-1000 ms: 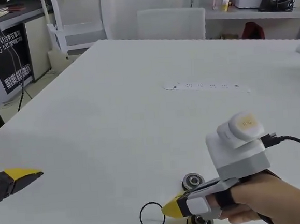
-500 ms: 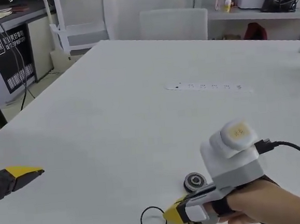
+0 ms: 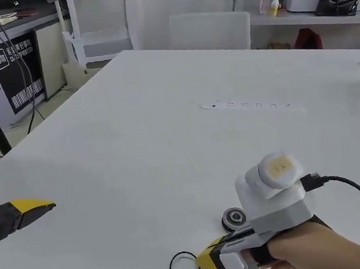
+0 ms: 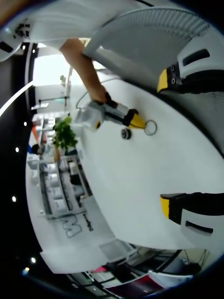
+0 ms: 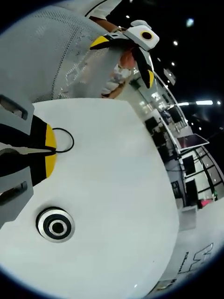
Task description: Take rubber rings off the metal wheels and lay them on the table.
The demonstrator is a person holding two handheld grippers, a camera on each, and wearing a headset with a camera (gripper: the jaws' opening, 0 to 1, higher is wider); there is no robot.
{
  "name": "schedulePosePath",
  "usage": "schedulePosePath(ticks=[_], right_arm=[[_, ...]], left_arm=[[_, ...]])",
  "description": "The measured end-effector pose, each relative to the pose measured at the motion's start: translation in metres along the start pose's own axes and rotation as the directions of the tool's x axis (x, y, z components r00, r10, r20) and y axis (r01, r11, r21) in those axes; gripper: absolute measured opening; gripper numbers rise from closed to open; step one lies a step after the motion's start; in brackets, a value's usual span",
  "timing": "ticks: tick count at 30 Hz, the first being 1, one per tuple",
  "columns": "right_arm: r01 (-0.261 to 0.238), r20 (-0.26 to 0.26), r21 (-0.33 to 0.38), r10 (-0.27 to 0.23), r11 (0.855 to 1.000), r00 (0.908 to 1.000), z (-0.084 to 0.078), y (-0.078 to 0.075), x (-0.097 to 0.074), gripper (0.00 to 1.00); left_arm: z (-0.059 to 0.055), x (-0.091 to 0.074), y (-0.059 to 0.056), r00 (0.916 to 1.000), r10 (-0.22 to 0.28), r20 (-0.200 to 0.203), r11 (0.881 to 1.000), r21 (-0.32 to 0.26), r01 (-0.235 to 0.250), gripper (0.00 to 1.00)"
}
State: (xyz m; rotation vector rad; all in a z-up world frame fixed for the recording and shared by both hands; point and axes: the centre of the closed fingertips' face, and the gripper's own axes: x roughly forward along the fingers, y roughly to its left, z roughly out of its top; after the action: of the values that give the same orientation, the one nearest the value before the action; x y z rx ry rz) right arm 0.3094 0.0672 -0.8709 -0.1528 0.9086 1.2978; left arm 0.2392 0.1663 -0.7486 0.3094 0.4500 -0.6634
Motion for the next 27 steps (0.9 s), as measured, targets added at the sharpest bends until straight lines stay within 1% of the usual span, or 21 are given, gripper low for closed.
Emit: schedulePosePath(ticks=[6,9,13,19,22,27], right_arm=[[-0.001,0.003,0.0,0.001,1.0,1.0,0.0,0.001,0.001,0.0],[-0.002,0.001,-0.008,0.002,1.0,1.0,0.0,0.003,0.0,0.02],[0.003,0.008,-0.01,-0.003,1.0,1.0,0.002,0.001,-0.003,0.05],[0.005,0.029,-0.011,-0.004,1.0,0.9996,0.006,0.0,-0.01,0.08],[0.007,0.048,-0.009,-0.006,1.0,0.9988,0.009,-0.001,-0.016,0.11],[0.002,0.09,-0.021,-0.001,1.0,0.9959,0.02,0.003,-0.028,0.15]], left_arm=[[0.0,0.0,0.001,1.0,0.003,0.006,1.0,-0.002,-0.003,0.89],[0.001,0.0,0.001,1.0,0.002,0.005,1.0,0.001,-0.002,0.89],[0.001,0.0,0.0,1.0,0.002,0.005,1.0,0.006,-0.002,0.89],[0.0,0.0,0.0,1.0,0.001,0.003,1.0,0.007,-0.001,0.89],[0.0,0.0,0.0,1.0,-0.002,-0.001,1.0,0.009,0.002,0.89],[0.0,0.0,-0.001,0.9999,-0.008,-0.01,1.0,0.02,0.008,0.89]])
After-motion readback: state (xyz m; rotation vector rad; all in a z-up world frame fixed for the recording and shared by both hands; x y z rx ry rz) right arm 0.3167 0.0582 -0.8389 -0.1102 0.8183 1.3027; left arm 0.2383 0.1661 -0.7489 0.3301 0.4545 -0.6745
